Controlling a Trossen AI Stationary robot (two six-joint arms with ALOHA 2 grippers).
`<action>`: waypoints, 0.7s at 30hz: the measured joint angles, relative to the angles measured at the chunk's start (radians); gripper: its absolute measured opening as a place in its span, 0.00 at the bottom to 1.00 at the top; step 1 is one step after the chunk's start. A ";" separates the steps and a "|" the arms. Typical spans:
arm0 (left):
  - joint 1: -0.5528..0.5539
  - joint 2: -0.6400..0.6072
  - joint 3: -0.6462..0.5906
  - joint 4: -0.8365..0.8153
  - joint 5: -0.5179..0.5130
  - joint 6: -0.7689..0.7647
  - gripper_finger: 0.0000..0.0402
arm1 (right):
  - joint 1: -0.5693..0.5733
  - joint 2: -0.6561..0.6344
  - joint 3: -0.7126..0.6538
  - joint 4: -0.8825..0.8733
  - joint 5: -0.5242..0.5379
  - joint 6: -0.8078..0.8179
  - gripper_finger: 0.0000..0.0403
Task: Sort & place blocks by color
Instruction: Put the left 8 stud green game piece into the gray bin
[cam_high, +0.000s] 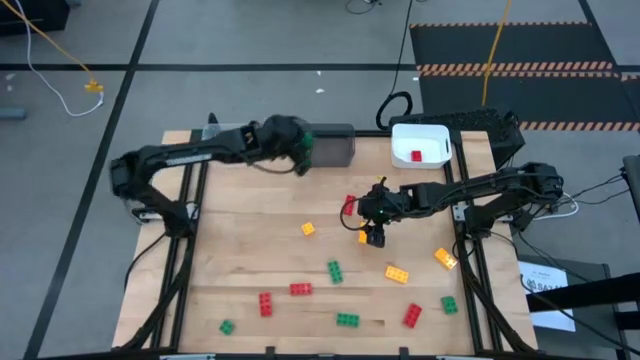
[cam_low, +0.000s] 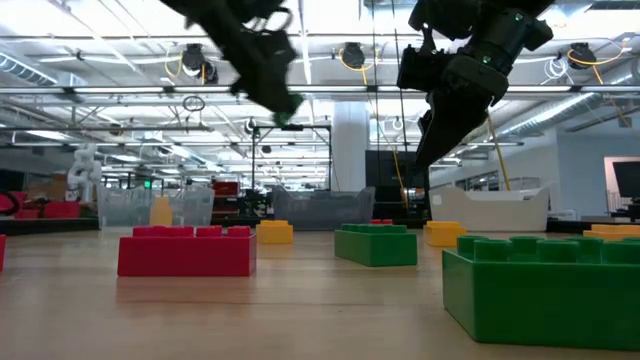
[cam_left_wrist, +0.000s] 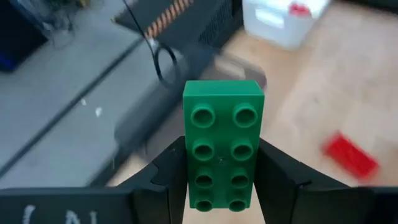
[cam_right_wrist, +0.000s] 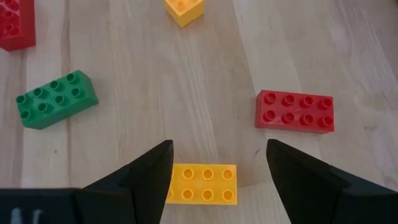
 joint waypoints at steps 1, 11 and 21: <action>0.007 0.034 0.031 0.004 0.000 0.013 0.35 | 0.000 0.000 0.000 0.000 0.000 0.000 0.62; 0.085 0.350 0.317 -0.081 -0.004 0.067 0.35 | 0.029 0.000 0.000 -0.001 0.000 0.027 0.62; 0.180 0.524 0.438 -0.230 -0.006 -0.078 0.35 | 0.041 0.000 0.000 0.025 -0.002 0.027 0.62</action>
